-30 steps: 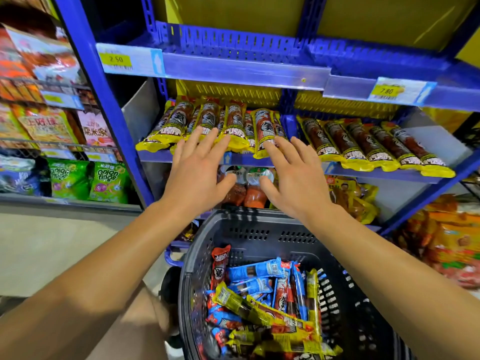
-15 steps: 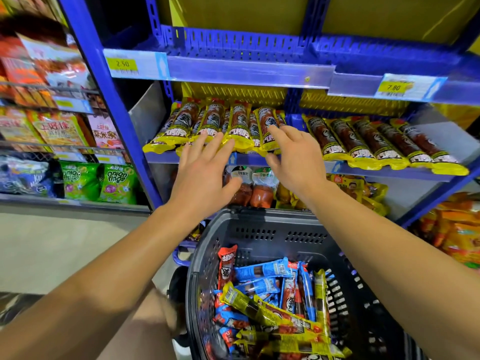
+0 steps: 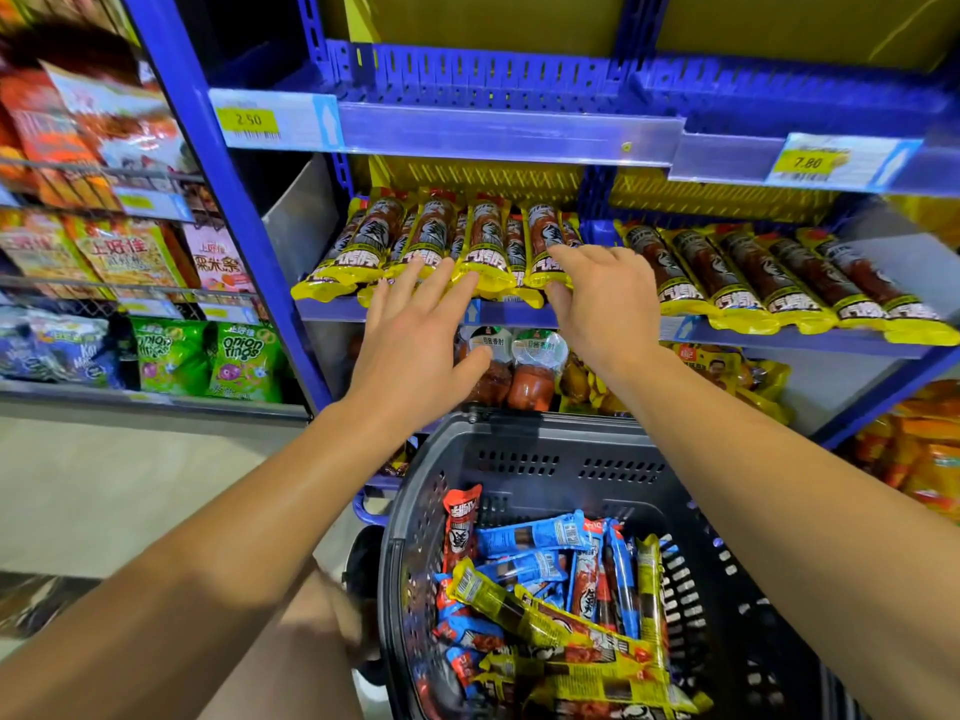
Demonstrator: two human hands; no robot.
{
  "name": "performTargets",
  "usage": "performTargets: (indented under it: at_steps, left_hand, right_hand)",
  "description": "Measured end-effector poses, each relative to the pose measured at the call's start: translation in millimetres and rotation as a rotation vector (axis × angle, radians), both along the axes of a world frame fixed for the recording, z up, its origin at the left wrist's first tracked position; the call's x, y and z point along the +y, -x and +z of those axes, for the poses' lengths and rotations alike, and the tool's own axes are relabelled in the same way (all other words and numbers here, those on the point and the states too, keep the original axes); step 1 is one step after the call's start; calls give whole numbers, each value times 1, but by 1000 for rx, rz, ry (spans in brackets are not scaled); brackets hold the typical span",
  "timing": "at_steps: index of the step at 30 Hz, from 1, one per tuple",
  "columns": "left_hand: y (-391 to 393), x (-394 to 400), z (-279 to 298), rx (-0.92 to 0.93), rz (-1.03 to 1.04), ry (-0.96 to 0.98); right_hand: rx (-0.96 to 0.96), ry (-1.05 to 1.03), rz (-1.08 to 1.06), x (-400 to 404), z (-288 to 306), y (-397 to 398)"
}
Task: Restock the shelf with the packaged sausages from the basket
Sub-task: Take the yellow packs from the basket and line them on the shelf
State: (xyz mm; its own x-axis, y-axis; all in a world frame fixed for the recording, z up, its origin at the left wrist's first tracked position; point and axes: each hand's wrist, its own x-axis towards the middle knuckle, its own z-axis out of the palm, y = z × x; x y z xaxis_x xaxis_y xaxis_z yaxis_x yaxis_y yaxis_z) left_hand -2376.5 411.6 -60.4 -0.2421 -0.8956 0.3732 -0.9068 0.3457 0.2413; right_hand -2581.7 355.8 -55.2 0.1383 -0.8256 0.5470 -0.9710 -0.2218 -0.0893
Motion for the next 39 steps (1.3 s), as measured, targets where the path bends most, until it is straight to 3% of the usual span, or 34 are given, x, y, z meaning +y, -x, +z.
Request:
performTargets:
  at_steps: [9, 14, 28, 39]
  left_hand:
    - [14, 18, -6, 10, -57, 11]
    - [32, 44, -31, 11, -123, -12]
    - [94, 110, -187, -207, -263, -520]
    - [98, 86, -300, -383, -335, -689]
  right_hand:
    - [8, -16, 85, 50, -3, 12]
    - [-24, -80, 117, 103, -32, 30]
    - [146, -727, 43, 203, -169, 122]
    - [120, -947, 8, 195, -227, 143]
